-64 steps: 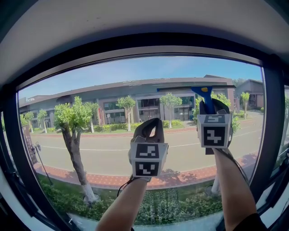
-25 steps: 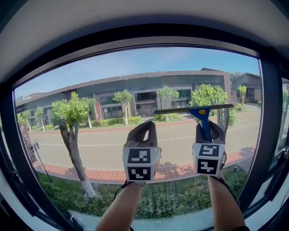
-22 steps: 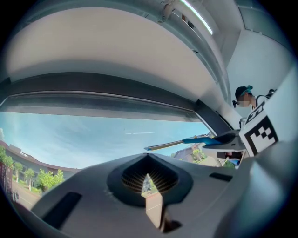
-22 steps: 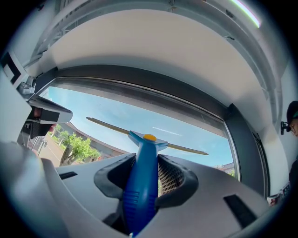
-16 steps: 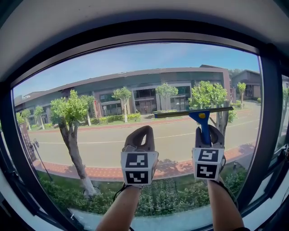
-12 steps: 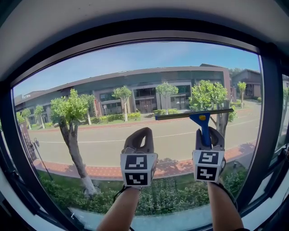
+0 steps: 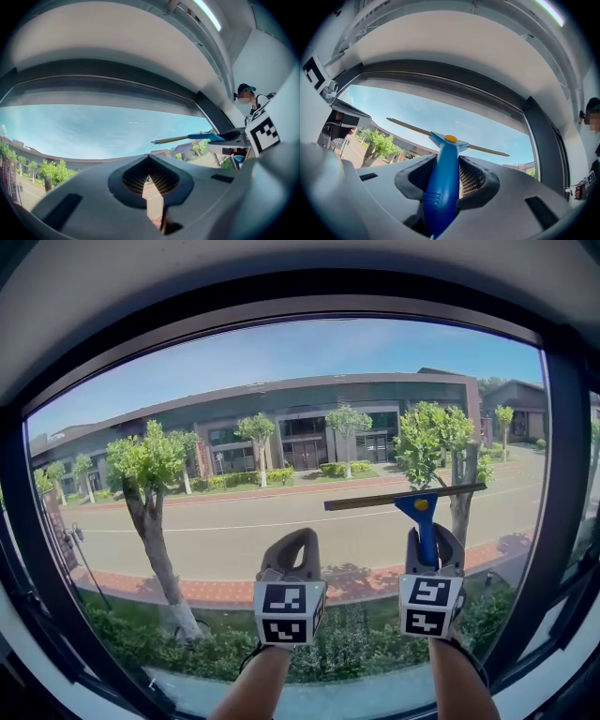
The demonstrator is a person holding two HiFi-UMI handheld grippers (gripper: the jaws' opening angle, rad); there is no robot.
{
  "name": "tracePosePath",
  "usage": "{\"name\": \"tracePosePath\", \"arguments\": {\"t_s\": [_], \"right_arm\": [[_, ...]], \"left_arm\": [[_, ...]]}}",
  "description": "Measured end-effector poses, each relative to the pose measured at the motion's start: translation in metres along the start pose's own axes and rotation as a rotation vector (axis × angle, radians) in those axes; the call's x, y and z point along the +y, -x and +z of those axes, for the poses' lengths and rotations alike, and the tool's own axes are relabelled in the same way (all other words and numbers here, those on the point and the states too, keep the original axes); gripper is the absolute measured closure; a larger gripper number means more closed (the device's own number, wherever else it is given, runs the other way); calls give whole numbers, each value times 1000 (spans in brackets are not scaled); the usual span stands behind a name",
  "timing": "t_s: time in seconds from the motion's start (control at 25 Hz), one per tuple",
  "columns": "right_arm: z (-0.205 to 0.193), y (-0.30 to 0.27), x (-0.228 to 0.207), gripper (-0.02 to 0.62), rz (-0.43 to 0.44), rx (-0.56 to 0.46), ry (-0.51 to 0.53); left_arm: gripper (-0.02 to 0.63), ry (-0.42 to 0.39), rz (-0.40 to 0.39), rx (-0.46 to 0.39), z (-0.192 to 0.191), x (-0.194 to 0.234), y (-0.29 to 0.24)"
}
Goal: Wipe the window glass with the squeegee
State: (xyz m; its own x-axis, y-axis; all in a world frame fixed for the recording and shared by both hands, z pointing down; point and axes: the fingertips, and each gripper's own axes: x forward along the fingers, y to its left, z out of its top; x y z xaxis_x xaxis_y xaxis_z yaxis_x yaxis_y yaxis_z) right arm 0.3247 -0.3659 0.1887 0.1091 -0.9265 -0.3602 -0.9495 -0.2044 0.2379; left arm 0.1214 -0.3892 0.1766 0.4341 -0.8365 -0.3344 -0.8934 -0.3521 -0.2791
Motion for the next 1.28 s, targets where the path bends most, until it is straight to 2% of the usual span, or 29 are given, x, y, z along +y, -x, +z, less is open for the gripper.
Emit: {"name": "tracePosePath", "arguments": {"t_s": [0.36, 0.56, 0.88, 1.28], "right_arm": [[-28, 10, 10, 455, 1, 18, -10], [-44, 17, 16, 456, 7, 34, -9], [-73, 28, 22, 456, 19, 61, 4], [-101, 40, 25, 455, 15, 51, 10]], "left_arm": [[604, 23, 13, 48, -31, 0, 8], [604, 71, 21, 70, -46, 2, 12], [605, 48, 54, 65, -44, 5, 18], [605, 58, 66, 117, -72, -7, 29]]}}
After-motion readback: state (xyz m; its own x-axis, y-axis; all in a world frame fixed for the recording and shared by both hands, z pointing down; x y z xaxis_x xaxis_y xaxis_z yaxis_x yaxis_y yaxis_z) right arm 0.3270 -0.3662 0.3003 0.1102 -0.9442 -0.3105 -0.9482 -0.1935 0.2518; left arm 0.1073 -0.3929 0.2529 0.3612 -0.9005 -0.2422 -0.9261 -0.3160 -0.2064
